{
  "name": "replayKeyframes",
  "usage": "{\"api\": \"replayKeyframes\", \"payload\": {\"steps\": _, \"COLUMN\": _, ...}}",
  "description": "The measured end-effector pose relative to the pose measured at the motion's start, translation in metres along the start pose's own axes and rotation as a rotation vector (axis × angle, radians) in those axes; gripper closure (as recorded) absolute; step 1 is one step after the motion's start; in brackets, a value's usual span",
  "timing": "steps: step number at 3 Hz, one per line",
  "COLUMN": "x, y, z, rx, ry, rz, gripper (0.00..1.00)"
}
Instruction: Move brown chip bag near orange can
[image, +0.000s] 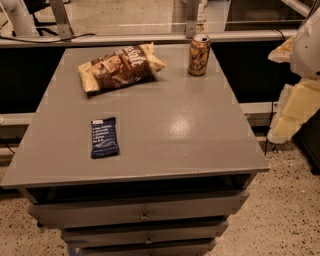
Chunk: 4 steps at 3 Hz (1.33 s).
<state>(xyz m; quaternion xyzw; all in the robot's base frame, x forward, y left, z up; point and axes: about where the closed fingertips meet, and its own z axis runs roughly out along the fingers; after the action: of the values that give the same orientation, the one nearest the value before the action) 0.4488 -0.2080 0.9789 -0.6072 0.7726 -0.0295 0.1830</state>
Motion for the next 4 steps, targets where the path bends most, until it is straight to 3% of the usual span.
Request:
{"api": "replayKeyframes", "payload": {"steps": 2, "x": -0.102, "y": -0.050, "z": 0.027, "rx": 0.079, "ry": -0.206, "rz": -0.160, "gripper": 0.00}}
{"api": "replayKeyframes", "payload": {"steps": 3, "x": -0.172, "y": -0.078, "z": 0.044, "rx": 0.129, "ry": -0.364, "rz": -0.221, "gripper": 0.00}}
{"api": "replayKeyframes", "payload": {"steps": 4, "x": -0.172, "y": -0.078, "z": 0.044, "rx": 0.128, "ry": -0.364, "rz": -0.221, "gripper": 0.00}}
